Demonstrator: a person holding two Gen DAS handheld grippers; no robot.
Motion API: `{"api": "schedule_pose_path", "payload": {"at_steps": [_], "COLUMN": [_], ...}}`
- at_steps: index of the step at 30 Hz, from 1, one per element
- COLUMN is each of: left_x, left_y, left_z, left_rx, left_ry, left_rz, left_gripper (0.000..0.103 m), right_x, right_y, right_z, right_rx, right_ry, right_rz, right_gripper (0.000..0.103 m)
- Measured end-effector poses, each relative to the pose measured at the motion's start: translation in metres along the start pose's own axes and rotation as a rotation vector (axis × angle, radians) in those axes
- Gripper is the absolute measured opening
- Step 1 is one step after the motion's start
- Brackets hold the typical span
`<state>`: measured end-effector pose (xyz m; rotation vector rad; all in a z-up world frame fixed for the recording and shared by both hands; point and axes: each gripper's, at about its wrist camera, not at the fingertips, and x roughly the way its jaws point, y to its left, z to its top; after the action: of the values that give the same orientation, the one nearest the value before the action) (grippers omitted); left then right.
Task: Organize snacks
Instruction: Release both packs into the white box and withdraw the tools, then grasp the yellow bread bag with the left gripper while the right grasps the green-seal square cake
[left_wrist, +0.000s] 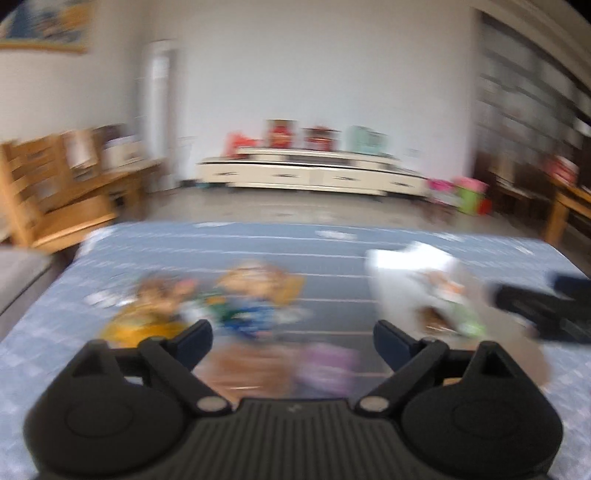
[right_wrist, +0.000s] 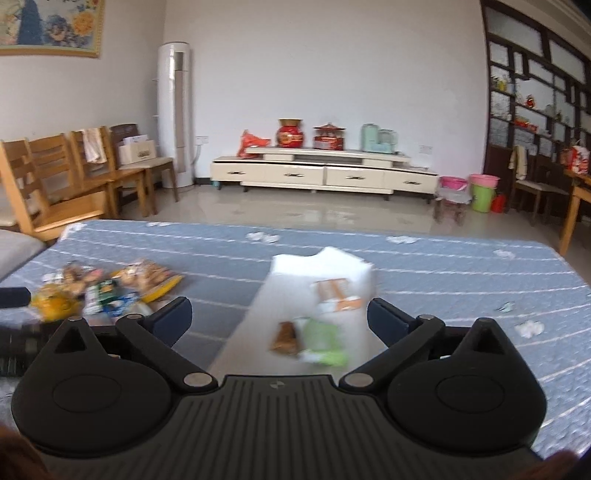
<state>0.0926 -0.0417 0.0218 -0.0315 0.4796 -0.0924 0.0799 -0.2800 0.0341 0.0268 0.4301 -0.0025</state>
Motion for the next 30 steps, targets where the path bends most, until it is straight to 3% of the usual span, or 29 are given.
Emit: {"api": "schedule_pose_path", "payload": {"at_steps": [3, 6, 9, 13, 17, 22, 24, 26, 28, 30], "left_x": [0.013, 0.042, 0.073, 0.122, 0.158, 0.182, 0.181, 0.174, 0.164, 0.150], "left_y": [0.043, 0.083, 0.107, 0.117, 0.123, 0.130, 0.135, 0.132, 0.129, 0.131], "left_z": [0.003, 0.010, 0.019, 0.030, 0.028, 0.016, 0.009, 0.002, -0.006, -0.012], "left_rx": [-0.117, -0.241, -0.334, -0.384, -0.443, -0.427, -0.405, -0.315, -0.216, -0.185], "left_ry": [0.007, 0.069, 0.122, 0.198, 0.290, 0.355, 0.379, 0.362, 0.336, 0.298], "left_rz": [0.155, 0.275, 0.325, 0.391, 0.408, 0.414, 0.414, 0.370, 0.335, 0.276], "left_gripper": [0.099, 0.099, 0.099, 0.099, 0.099, 0.100, 0.100, 0.099, 0.094, 0.072], "right_x": [-0.005, -0.010, -0.011, -0.010, -0.008, -0.005, -0.004, -0.003, -0.002, -0.002], "right_y": [0.011, 0.020, 0.024, 0.027, 0.030, 0.032, 0.033, 0.034, 0.035, 0.035], "right_z": [-0.005, -0.010, -0.015, -0.019, -0.022, -0.025, -0.026, -0.027, -0.028, -0.031], "right_rx": [-0.017, -0.031, -0.034, -0.043, -0.059, -0.081, -0.081, -0.087, -0.089, -0.087], "right_ry": [-0.001, 0.003, 0.011, 0.025, 0.031, 0.041, 0.046, 0.052, 0.062, 0.071], "right_rz": [0.036, 0.064, 0.081, 0.101, 0.110, 0.109, 0.114, 0.116, 0.121, 0.125], "right_gripper": [0.103, 0.103, 0.103, 0.103, 0.103, 0.103, 0.103, 0.103, 0.103, 0.103]}}
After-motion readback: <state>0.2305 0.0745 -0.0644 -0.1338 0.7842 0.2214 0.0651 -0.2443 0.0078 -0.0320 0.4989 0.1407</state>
